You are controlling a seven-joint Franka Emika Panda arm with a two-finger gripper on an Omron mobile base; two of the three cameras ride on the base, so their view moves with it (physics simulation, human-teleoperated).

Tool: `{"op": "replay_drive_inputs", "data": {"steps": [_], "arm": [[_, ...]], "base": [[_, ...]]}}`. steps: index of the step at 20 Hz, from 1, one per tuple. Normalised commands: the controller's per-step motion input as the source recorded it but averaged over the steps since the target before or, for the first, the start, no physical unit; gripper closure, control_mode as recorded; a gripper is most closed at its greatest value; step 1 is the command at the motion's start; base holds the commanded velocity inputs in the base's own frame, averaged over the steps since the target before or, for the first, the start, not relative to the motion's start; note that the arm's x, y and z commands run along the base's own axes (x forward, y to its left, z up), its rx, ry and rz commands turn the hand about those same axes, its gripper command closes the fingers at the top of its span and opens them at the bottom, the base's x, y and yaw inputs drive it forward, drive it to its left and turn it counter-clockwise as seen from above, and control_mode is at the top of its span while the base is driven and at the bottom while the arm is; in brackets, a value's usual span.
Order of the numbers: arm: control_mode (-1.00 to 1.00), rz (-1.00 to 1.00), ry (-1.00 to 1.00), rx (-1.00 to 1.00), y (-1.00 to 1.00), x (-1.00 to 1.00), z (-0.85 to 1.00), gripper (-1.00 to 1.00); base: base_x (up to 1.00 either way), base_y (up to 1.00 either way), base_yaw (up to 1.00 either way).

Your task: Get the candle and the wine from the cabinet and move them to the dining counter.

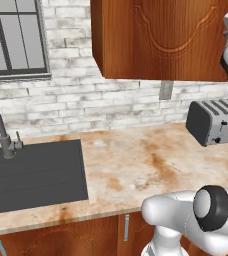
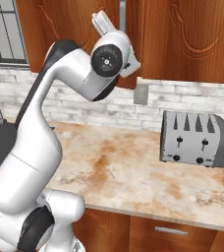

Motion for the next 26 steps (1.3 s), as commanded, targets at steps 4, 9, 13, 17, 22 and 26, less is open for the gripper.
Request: {"op": "replay_drive_inputs", "data": {"steps": [4,9,13,17,22,26], "arm": [[-1.0,0.0,0.01,0.01,0.73,-0.52,0.0,1.0],[-1.0,0.0,0.02,0.03,0.74,-0.53,0.0,1.0],[-1.0,0.0,0.05,0.03,0.72,-0.54,0.02,1.0],[-1.0,0.0,0.08,0.02,0.72,-0.54,0.0,1.0],[-1.0,0.0,0.07,0.0,0.75,-0.53,0.0,1.0],[-1.0,0.0,0.03,0.0,0.77,-0.54,0.0,1.0]], "base": [[0.0,0.0,0.0],[0.0,0.0,0.0],[0.0,0.0,0.0],[0.0,0.0,0.0],[0.0,0.0,0.0],[0.0,0.0,0.0]]}}
